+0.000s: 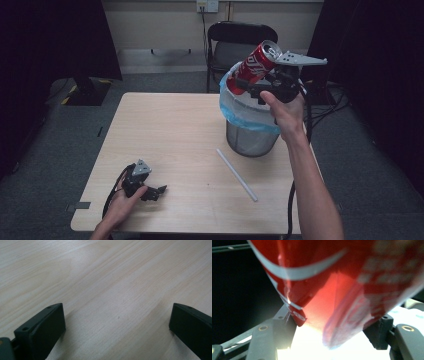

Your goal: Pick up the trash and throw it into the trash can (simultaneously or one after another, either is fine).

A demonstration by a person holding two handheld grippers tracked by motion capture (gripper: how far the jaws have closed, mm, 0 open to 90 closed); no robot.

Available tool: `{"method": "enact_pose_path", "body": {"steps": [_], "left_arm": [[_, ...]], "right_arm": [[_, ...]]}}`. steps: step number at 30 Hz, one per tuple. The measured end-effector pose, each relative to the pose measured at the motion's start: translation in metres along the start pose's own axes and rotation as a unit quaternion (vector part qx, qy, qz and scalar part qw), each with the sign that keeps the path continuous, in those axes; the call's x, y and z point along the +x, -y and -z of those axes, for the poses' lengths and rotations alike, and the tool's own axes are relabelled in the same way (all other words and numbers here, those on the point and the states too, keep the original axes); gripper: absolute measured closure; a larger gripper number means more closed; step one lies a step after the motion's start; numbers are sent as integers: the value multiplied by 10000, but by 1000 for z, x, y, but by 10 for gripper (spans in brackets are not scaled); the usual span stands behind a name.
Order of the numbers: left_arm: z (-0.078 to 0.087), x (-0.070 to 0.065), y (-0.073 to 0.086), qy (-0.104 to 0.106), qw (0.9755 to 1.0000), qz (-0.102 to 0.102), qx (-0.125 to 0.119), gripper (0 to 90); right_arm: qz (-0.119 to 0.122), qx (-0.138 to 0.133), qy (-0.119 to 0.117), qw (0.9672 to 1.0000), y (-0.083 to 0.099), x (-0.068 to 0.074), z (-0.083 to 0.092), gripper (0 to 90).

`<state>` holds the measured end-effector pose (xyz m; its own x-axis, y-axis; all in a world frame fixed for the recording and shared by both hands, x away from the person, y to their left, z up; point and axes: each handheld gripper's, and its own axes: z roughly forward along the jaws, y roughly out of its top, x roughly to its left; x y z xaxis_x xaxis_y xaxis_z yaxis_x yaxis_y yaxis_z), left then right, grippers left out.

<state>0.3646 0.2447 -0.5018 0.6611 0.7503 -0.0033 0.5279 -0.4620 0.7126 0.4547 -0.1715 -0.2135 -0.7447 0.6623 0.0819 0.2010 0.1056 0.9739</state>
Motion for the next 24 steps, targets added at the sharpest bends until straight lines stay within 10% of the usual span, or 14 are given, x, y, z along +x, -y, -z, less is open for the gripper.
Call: {"method": "enact_pose_path", "body": {"steps": [24], "left_arm": [[0, 0, 0, 0, 10000, -1, -1, 0]], "right_arm": [[-121, 772, 1178, 9900, 11, -45, -7, 337]]}}
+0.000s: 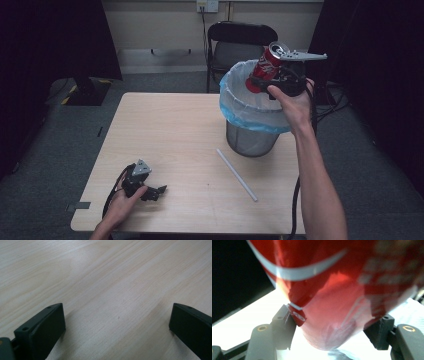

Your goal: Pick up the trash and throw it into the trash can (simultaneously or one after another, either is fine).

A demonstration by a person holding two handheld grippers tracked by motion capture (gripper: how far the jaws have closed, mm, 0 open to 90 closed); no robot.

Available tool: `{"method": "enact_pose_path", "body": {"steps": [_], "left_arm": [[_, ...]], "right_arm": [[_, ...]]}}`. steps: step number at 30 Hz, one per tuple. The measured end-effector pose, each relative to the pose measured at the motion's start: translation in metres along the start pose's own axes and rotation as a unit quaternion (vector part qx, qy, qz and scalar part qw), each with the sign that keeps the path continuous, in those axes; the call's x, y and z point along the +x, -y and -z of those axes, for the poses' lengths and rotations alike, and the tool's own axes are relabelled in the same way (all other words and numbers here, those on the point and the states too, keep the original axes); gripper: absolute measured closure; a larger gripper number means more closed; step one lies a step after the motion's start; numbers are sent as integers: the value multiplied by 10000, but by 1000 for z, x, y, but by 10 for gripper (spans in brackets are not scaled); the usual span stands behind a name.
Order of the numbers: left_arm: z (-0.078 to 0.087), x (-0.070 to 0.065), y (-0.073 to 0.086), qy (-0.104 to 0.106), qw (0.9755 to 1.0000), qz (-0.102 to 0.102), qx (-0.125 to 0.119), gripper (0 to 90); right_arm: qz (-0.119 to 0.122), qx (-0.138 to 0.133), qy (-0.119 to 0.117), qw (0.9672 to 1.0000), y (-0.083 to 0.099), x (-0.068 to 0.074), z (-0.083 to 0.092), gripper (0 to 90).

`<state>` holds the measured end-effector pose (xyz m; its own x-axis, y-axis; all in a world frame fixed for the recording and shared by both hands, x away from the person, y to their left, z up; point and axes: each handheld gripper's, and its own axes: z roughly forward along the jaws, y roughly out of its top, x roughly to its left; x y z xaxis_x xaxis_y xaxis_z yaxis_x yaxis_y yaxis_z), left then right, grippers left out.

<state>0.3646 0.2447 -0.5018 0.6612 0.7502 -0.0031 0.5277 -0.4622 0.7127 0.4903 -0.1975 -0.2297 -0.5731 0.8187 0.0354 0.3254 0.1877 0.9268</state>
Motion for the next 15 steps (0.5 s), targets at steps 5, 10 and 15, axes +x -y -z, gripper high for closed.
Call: {"method": "enact_pose_path", "body": {"steps": [5, 10, 15], "left_arm": [[0, 0, 0, 3, 10000, 0, 0, 0], [0, 0, 0, 2, 10000, -2, -1, 0], [0, 0, 0, -1, 10000, 2, -2, 0]], "right_arm": [[-43, 101, 121, 9999, 2, -6, -1, 313], [-171, 93, 203, 9996, 4, -12, 1, 284], [-281, 54, -15, 9996, 7, -17, 2, 260]]}}
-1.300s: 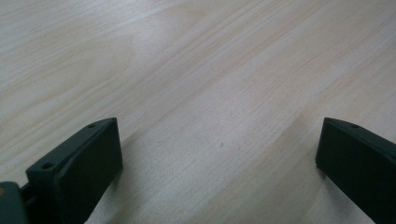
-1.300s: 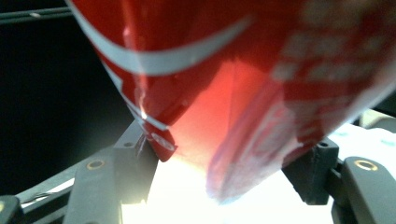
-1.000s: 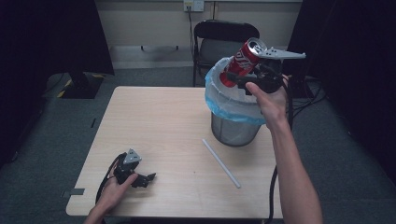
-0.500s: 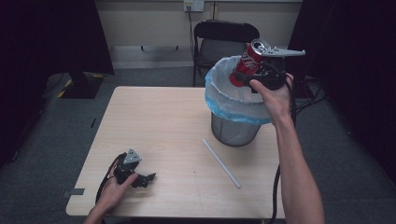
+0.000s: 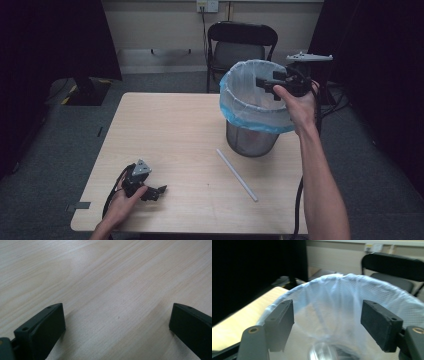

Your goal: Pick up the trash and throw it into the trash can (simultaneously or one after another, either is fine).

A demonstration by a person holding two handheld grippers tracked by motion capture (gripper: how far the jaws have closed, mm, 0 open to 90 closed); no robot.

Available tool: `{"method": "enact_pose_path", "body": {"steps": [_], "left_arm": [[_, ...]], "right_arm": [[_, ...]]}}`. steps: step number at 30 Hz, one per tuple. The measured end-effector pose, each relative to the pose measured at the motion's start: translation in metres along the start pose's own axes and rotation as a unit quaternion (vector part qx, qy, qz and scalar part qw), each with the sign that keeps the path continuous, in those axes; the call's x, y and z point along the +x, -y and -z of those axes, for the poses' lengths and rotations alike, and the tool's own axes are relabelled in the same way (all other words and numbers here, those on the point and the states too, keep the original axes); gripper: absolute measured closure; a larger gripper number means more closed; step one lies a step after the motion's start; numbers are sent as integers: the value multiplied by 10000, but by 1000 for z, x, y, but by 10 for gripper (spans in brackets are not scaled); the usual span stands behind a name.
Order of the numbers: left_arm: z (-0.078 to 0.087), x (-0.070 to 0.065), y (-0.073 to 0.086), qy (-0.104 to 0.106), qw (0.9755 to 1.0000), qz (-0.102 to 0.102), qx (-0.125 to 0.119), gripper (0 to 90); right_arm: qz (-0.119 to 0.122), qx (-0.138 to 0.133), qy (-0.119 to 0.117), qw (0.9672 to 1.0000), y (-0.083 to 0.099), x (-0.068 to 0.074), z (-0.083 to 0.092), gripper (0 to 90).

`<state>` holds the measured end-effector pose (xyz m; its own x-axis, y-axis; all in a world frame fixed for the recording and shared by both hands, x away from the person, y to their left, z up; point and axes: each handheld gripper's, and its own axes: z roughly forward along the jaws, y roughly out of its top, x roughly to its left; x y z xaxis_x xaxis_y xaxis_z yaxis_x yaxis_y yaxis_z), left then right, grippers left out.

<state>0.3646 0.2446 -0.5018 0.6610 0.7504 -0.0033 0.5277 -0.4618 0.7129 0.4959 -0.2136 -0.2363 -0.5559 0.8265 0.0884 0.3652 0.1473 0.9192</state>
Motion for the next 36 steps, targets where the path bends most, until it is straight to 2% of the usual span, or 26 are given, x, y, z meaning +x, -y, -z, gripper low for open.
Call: {"method": "enact_pose_path", "body": {"steps": [9, 17, 18, 22, 29, 36], "left_arm": [[0, 0, 0, 0, 10000, -2, 0, 0], [0, 0, 0, 1, 10000, -2, 1, 0], [0, 0, 0, 1, 10000, 1, -1, 0], [0, 0, 0, 2, 10000, 0, 0, 0], [0, 0, 0, -1, 10000, 0, 1, 0], [0, 0, 0, 0, 10000, -1, 2, 0]], "right_arm": [[43, -34, -16, 10000, 1, 0, 2, 251], [49, -77, -196, 9998, 0, 6, 2, 229], [59, -134, -285, 9995, 0, 10, 4, 232], [156, -150, -347, 9992, 1, 18, 4, 242], [218, -207, -587, 9978, 6, 32, 7, 252], [432, -272, -720, 9961, 16, 51, 21, 255]]}}
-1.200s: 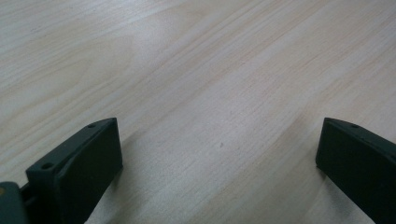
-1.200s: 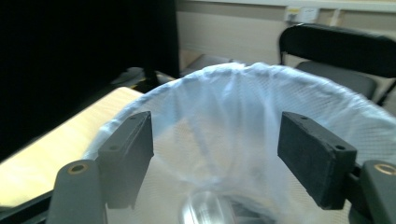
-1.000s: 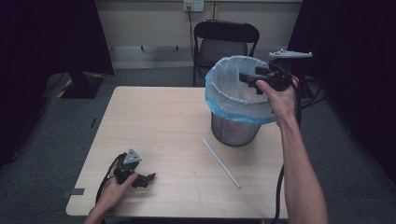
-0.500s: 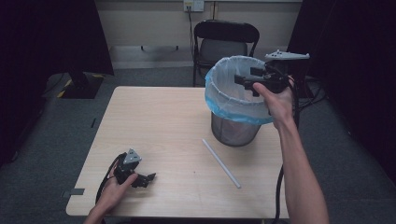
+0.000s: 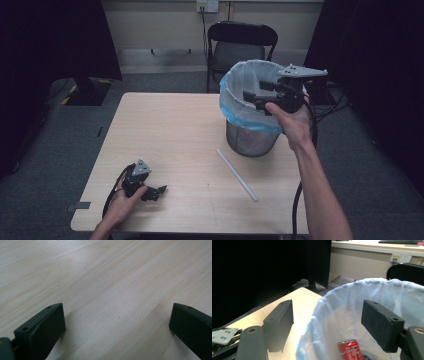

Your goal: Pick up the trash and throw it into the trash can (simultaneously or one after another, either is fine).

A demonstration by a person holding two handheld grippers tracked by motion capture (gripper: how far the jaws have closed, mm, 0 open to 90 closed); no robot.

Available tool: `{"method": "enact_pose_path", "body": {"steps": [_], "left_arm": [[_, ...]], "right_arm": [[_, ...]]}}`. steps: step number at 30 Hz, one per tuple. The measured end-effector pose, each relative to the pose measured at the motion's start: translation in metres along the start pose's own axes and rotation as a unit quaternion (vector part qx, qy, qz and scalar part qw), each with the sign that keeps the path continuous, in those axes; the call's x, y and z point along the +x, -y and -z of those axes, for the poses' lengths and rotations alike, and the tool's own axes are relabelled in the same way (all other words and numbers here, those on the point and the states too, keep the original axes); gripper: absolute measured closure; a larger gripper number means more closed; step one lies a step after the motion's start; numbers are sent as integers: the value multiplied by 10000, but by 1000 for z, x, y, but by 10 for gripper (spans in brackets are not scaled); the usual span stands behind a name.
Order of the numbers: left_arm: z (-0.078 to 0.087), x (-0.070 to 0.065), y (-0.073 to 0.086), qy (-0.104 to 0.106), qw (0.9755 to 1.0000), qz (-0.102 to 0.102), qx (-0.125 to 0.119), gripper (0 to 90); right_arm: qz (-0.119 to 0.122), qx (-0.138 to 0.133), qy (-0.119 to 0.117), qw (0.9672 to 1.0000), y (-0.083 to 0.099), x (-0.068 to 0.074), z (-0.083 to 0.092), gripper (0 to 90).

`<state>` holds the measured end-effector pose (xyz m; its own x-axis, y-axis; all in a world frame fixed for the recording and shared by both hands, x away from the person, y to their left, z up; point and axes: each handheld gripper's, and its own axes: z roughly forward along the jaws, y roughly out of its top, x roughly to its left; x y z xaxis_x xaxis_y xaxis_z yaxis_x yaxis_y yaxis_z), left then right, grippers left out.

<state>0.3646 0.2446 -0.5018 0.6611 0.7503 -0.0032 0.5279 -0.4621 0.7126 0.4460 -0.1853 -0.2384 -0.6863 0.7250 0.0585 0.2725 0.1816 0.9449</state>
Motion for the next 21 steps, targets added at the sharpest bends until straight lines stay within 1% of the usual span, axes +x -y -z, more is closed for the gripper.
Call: {"method": "enact_pose_path", "body": {"steps": [3, 6, 8, 12, 16, 21], "left_arm": [[0, 0, 0, 1, 10000, -1, 0, 0], [0, 0, 0, 2, 10000, -2, 1, 0], [0, 0, 0, -17, 10000, -6, 20, 0], [0, 0, 0, -18, 10000, -5, 20, 0], [0, 0, 0, -19, 10000, -6, 19, 0], [0, 0, 0, -19, 10000, -4, 19, 0]], "right_arm": [[117, 64, -67, 9999, 4, 8, 3, 246], [172, 147, -190, 9996, 11, 13, 5, 232], [230, 152, -255, 9993, 15, 17, 7, 224], [253, 59, -382, 9989, 23, 24, 12, 202], [290, 58, -453, 9985, 34, 31, 16, 192], [277, 252, -518, 9980, 53, 38, 18, 190]]}}
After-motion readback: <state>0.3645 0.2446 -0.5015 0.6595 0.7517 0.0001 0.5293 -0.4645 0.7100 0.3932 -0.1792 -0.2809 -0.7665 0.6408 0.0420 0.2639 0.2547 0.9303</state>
